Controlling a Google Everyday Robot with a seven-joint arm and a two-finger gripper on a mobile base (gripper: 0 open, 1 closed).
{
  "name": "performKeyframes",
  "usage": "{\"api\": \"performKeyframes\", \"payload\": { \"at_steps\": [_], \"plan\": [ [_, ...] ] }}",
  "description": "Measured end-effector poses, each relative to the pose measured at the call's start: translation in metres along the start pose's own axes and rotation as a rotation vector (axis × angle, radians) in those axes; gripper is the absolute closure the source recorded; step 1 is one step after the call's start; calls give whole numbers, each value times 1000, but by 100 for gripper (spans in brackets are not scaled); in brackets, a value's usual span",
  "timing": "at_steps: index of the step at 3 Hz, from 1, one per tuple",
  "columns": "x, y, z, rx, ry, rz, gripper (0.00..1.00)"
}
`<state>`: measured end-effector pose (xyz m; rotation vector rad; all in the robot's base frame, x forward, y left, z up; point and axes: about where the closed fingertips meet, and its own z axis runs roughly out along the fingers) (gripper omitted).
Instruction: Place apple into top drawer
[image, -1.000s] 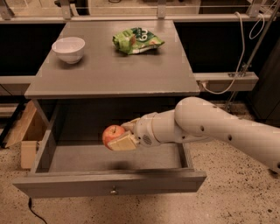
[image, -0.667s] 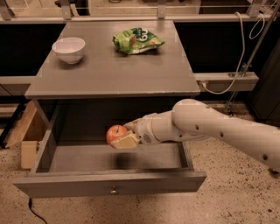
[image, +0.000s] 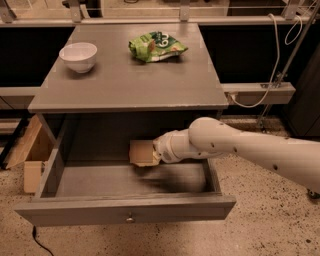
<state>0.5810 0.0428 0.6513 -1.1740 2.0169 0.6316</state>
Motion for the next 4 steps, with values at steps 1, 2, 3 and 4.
{"api": "performKeyframes", "payload": {
  "at_steps": [1,2,3,4],
  "plan": [
    [8,-14,14,52,37,-3,81],
    [12,-25,23,93,53,-5,50],
    [14,-29,24,107,53,-4,27],
    [14,-29,24,107,53,-4,4]
  ]
}}
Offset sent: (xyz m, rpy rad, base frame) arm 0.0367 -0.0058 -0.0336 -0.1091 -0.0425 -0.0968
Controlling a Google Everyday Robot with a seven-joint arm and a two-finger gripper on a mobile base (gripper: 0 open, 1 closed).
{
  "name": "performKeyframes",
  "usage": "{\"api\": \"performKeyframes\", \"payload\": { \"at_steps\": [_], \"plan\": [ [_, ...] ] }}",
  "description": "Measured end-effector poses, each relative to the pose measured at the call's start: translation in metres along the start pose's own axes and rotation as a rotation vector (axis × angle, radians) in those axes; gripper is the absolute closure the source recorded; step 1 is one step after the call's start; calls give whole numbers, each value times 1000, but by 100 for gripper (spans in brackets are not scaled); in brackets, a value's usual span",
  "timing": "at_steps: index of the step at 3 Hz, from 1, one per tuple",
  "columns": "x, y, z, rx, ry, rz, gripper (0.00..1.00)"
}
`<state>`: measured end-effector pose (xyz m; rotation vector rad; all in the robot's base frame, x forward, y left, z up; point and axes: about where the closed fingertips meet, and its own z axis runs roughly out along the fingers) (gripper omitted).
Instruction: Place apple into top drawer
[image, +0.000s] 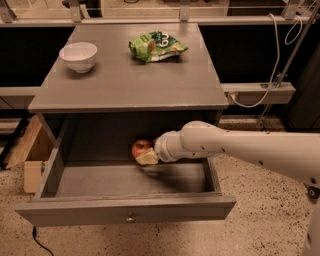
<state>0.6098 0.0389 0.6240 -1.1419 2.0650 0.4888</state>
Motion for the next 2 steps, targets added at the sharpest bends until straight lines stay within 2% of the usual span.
{"api": "performKeyframes", "payload": {
  "at_steps": [1,2],
  "plan": [
    [1,1,-17,-1,-46,14,0],
    [-18,22,-56,-23,-150,-8,0]
  ]
}}
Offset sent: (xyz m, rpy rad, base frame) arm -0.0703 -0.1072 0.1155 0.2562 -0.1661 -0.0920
